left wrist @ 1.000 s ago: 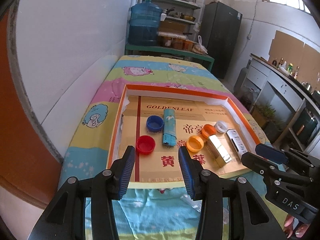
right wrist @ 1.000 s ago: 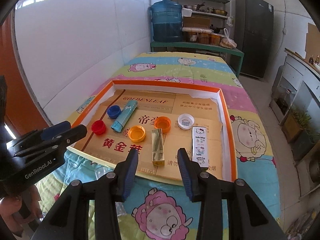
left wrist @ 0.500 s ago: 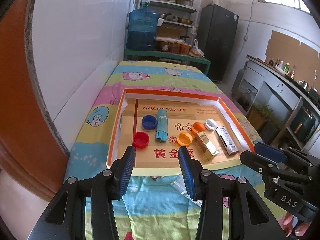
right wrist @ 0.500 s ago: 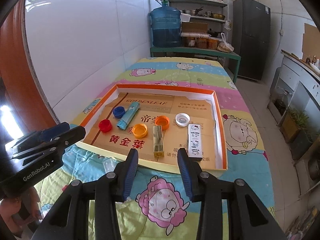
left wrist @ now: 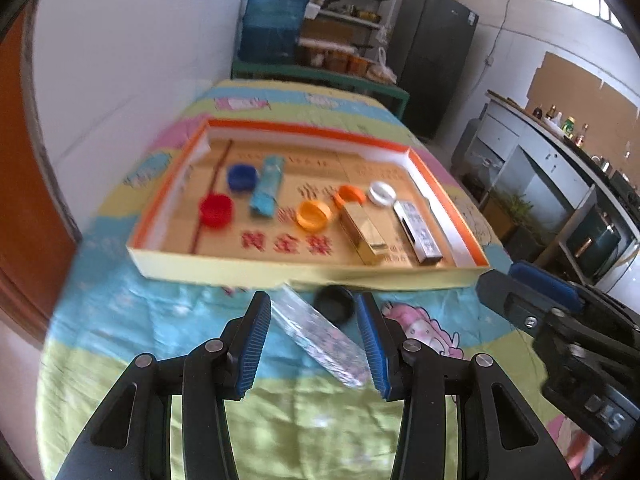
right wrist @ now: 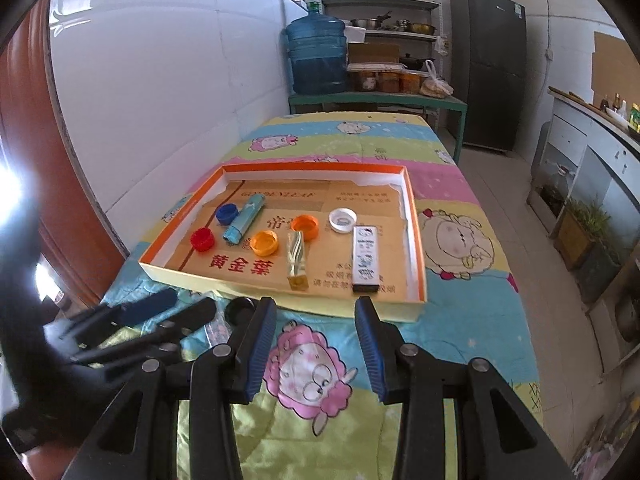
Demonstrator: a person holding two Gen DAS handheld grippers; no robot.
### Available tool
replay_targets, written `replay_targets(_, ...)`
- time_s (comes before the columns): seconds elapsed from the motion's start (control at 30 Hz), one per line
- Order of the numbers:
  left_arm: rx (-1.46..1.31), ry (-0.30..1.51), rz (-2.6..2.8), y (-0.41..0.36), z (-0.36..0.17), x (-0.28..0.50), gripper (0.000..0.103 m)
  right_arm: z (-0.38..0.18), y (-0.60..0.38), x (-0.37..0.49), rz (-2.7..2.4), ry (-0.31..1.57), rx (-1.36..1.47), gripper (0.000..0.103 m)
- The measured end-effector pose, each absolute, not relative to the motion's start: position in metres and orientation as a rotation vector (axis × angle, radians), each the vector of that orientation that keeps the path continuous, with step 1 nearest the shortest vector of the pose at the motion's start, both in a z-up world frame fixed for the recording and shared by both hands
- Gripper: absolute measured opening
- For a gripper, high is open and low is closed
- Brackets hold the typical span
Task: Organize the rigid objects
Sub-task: 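Open both grippers and withdraw them from the tray toward the quilt, then grasp the clear glittery tube with the left gripper while the right gripper grasps the black cap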
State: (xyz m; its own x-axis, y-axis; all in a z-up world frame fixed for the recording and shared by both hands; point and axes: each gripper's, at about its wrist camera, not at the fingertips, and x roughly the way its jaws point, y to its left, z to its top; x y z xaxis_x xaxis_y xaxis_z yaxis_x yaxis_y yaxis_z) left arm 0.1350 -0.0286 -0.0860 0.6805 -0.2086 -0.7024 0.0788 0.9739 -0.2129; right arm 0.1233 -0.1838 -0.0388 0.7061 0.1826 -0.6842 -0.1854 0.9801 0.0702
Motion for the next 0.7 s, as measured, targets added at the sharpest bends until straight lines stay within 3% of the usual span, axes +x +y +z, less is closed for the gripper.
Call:
replay_targets(0.3,-0.106,0.853,-0.11,-0.054,-0.108,0.138,0.047,-0.042,-0.208,0.115,0.174,0.761,0.035,0.041)
replay_targets(0.7,-0.038,0.835,-0.097,-0.034,-0.101,0.124,0.049,-0.056,-0.199,0.115,0.243,0.81,0.05,0.041)
